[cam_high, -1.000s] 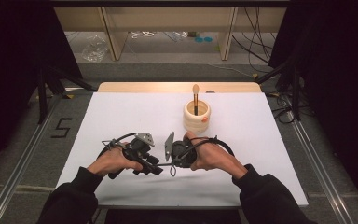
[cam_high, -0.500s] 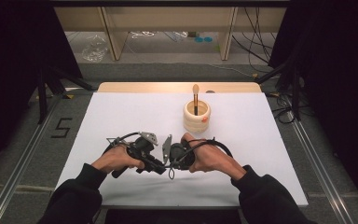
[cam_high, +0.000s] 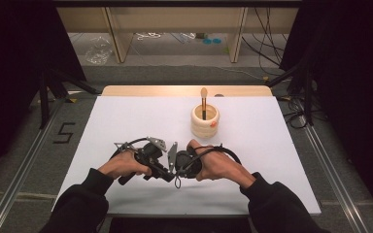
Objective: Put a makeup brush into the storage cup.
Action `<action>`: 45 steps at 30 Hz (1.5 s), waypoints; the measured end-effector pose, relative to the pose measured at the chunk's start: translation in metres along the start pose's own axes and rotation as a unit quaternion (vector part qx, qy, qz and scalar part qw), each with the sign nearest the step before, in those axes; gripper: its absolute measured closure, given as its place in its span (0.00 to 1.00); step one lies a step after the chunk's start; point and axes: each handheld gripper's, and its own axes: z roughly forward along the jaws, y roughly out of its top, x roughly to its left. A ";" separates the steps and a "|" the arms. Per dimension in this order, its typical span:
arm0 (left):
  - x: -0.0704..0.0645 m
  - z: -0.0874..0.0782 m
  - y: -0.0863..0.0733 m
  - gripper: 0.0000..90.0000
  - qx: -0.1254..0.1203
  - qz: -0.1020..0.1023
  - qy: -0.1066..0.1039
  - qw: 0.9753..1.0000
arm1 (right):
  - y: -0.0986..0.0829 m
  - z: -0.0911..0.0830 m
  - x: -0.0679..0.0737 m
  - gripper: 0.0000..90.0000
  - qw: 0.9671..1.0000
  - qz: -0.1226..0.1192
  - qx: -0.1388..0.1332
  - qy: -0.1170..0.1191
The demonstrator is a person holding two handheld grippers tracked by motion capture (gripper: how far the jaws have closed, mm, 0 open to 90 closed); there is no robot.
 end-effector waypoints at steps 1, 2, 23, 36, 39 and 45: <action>0.000 0.000 0.000 0.90 0.003 0.001 0.000 1.000 | 0.000 0.000 0.000 0.92 1.000 -0.001 0.000 0.001; 0.001 0.000 0.000 0.90 0.003 0.003 -0.001 1.000 | 0.000 0.001 0.000 0.92 1.000 -0.002 -0.001 0.003; 0.000 -0.002 -0.001 0.94 -0.004 0.010 0.000 1.000 | 0.000 -0.003 0.003 0.89 1.000 0.012 0.005 -0.004; 0.004 -0.012 -0.006 0.94 -0.048 -0.001 0.034 0.998 | -0.022 -0.032 -0.013 0.55 0.989 0.084 -0.095 -0.079; 0.005 -0.016 -0.006 0.94 -0.051 0.000 0.044 0.998 | -0.033 -0.041 -0.016 0.49 0.976 0.133 -0.134 -0.112; 0.005 -0.023 -0.006 0.94 -0.073 -0.002 0.070 0.995 | -0.060 -0.053 -0.019 0.40 0.936 0.227 -0.206 -0.172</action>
